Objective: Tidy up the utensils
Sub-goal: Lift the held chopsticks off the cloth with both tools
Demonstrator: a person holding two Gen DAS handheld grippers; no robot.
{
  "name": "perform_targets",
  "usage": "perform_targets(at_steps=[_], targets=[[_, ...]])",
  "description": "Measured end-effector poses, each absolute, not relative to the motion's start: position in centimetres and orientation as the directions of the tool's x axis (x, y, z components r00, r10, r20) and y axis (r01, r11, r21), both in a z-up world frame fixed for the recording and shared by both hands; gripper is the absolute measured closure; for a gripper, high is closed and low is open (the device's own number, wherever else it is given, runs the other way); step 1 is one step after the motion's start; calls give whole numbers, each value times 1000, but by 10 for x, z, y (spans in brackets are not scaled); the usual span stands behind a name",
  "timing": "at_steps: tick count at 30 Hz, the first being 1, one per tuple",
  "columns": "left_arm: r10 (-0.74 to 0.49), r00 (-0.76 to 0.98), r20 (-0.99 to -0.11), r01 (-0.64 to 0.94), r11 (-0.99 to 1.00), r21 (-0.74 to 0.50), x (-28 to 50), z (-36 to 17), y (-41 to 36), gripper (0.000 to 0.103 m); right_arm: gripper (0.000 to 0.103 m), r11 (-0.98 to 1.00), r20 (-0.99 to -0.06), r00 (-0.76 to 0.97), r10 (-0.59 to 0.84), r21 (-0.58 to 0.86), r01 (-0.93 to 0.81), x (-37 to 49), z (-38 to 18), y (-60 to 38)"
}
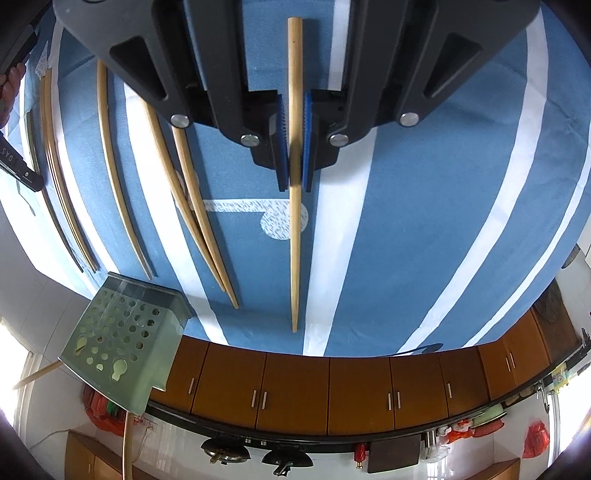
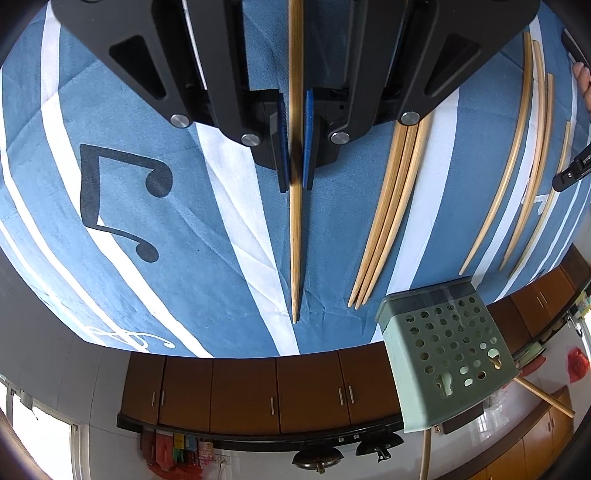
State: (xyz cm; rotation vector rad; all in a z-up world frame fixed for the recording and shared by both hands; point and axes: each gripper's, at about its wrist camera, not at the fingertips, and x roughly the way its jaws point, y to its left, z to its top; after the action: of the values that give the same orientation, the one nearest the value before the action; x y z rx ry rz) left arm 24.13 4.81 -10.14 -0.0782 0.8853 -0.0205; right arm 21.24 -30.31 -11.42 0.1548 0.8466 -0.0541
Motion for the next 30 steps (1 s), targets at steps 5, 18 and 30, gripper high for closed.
perform_targets(at_steps=[5,18,30], targets=[[-65,633,-771,-5,996,-88,241,-102,48,89,94,989,-750,661,-1,95,110,212,-115,-301],[-63,631,-773,12,997,-71,233,-101,46,88,94,993,-751,660,-9,73,97,205,-115,-299],[-55,616,-786,27,998,-48,211,-101,46,95,95,989,-747,664,33,121,86,191,-109,-307]])
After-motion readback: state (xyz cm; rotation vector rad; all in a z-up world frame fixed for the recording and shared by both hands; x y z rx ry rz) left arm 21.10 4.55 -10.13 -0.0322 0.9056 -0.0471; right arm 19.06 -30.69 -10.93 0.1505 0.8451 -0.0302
